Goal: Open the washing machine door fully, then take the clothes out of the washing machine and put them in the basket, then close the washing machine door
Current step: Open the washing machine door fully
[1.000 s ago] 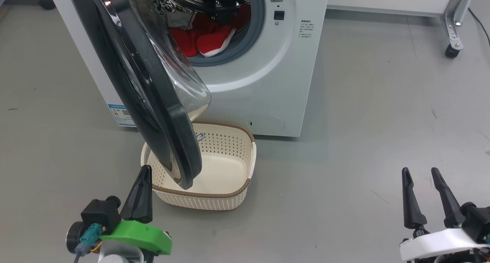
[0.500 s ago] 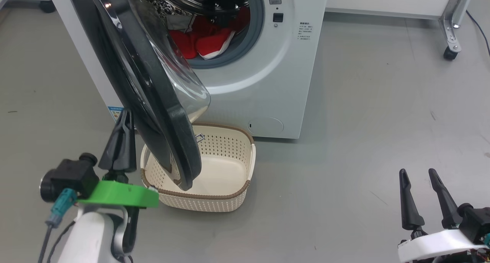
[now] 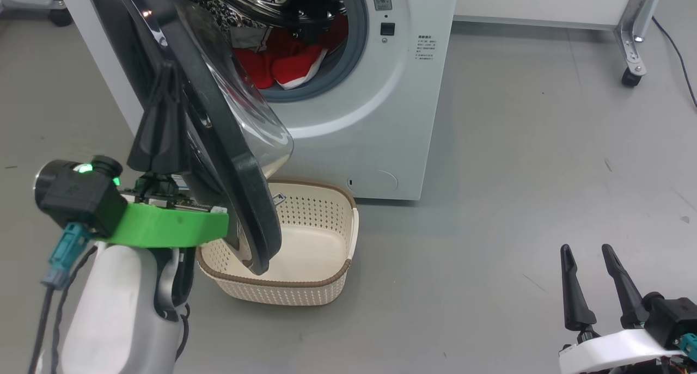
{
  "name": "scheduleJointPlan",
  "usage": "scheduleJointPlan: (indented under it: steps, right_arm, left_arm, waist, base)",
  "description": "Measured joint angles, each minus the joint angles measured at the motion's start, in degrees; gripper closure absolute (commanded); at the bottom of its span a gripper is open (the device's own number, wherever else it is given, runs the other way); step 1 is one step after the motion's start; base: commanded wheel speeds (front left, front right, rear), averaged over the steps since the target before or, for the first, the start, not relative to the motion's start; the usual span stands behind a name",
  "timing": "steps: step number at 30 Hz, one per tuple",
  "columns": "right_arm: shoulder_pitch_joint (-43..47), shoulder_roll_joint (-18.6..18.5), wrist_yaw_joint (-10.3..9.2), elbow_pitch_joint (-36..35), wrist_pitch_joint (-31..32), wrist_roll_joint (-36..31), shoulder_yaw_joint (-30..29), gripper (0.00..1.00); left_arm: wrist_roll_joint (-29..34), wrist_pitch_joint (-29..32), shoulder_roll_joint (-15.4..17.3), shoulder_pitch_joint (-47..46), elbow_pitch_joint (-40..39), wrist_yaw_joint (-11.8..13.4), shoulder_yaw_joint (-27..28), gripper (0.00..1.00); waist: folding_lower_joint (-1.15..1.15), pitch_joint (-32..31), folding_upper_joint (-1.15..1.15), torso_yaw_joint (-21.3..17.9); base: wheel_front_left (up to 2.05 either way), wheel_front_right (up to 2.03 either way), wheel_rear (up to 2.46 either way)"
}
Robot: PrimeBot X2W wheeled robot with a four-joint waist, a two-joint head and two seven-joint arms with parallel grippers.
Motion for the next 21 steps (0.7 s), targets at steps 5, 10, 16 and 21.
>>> scheduleJointPlan:
  steps: [5,10,16,21]
  right_arm:
    - [0.0,0.6,0.42,0.3,0.0,-0.2,0.0,0.0]
    - [0.0,1.5,0.49,0.4,0.0,-0.2,-0.2,0.0]
    - [-0.1,1.9,0.64,0.5,0.0,-0.3,0.2,0.0]
    - [-0.2,2.1,0.94,0.8,0.0,-0.6,0.1,0.0]
  left_arm:
    - [0.7,0.1,-0.1,-0.3,2.0,-0.4,-4.0,1.0]
    - [1.3,1.2,-0.2,-0.3,4.4,-0.4,-6.4,1.0]
    - [1.4,3.8,-0.3,-0.2,7.6,-0.5,-9.5,1.0]
    - [1.3,5.2,-0.4,0.0,10.9,-0.5,-11.1,1.0]
  waist:
    - [0.0,-0.3,0.0,-0.6]
    - [0.0,-0.2,0.0,-1.0]
    - [0.0,0.1,0.0,-2.0]
    - [0.0,0.6,0.0,-3.1]
  base:
    - [0.0,0.0,0.0]
    - [0.0,0.0,0.0]
    - [0.0,0.0,0.0]
    - [0.0,0.0,0.0]
